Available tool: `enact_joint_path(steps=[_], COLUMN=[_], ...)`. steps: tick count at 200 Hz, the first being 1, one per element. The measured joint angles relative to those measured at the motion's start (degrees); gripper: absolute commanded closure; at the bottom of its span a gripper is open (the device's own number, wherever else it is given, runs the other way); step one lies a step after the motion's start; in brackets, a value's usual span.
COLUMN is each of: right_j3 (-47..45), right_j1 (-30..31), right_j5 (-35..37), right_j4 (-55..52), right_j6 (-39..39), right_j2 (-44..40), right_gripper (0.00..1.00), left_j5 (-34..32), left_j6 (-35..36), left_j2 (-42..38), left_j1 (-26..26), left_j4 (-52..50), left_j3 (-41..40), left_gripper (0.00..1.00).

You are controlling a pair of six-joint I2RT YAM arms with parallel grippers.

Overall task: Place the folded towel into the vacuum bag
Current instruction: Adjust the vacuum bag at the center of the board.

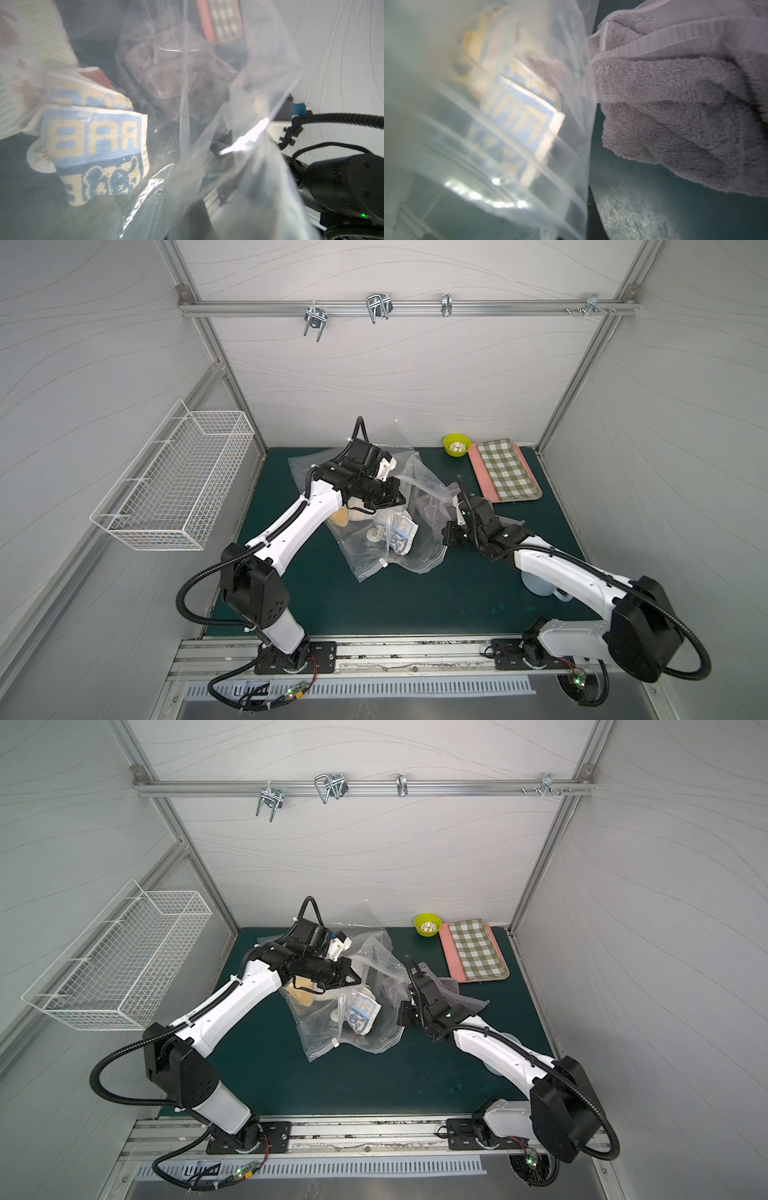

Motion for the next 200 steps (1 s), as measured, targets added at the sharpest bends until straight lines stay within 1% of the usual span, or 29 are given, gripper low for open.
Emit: enact_joint_path(steps=[13, 33, 54, 71, 90, 124, 138, 159, 164, 173, 177, 184, 200], right_j3=[1.0, 4.3, 9.0, 11.6, 12.8, 13.2, 12.7, 10.0, 9.0, 7.1, 6.5, 4.9, 1.8], right_j1=[-0.1, -0.1, 0.0, 0.2, 0.3, -0.4, -2.1, -6.2, -7.4, -9.4, -10.2, -11.6, -14.6], right_j5=[-1.1, -4.7, -8.6, -10.0, -9.8, -6.4, -5.3, -4.7, -4.9, -5.5, -5.8, -6.3, -7.1], right_j4=[1.0, 2.3, 4.9, 7.3, 7.9, 4.9, 3.4, 2.1, 2.0, 1.6, 1.6, 1.5, 1.1], right_j6=[-0.7, -2.4, -4.5, -6.4, -8.2, -9.0, -8.3, -6.1, -5.6, -4.7, -4.1, -3.6, -3.3], right_j2=[0.0, 0.0, -0.1, -0.6, -1.4, -1.3, -1.3, -1.5, -1.7, -2.4, -2.8, -3.9, -8.1], right_gripper=[1.0, 1.0, 1.0, 1.0, 1.0, 1.0, 1.0, 1.0, 0.89, 0.6, 0.52, 0.44, 0.34], left_j5=[0.0, -0.3, -0.7, -0.9, -1.0, -2.2, -4.4, -8.3, -8.9, -9.4, -9.4, -9.6, -9.7], left_j6=[-0.6, -1.0, -1.4, -1.9, -2.1, -1.0, -0.5, -0.6, -0.6, -0.6, -0.7, -1.0, -2.2], left_j2=[-1.0, -1.7, -1.9, -1.8, -1.6, -1.2, -1.7, -5.0, -5.6, -6.2, -6.3, -6.1, -5.6], left_j1=[2.2, 4.5, 4.8, 4.8, 4.7, 4.7, 4.7, 5.2, 5.3, 5.4, 5.5, 5.4, 5.5], left_j4=[0.9, 1.5, 3.1, 3.8, 3.8, 2.2, 2.2, 3.7, 3.7, 3.4, 3.5, 3.8, 4.7], left_j3=[-1.6, -3.3, -5.2, -7.0, -7.7, -6.4, -5.4, -5.3, -5.1, -4.4, -4.1, -3.8, -4.8], left_gripper=[1.0, 1.0, 1.0, 1.0, 1.0, 1.0, 1.0, 1.0, 1.0, 1.0, 1.0, 1.0, 1.0])
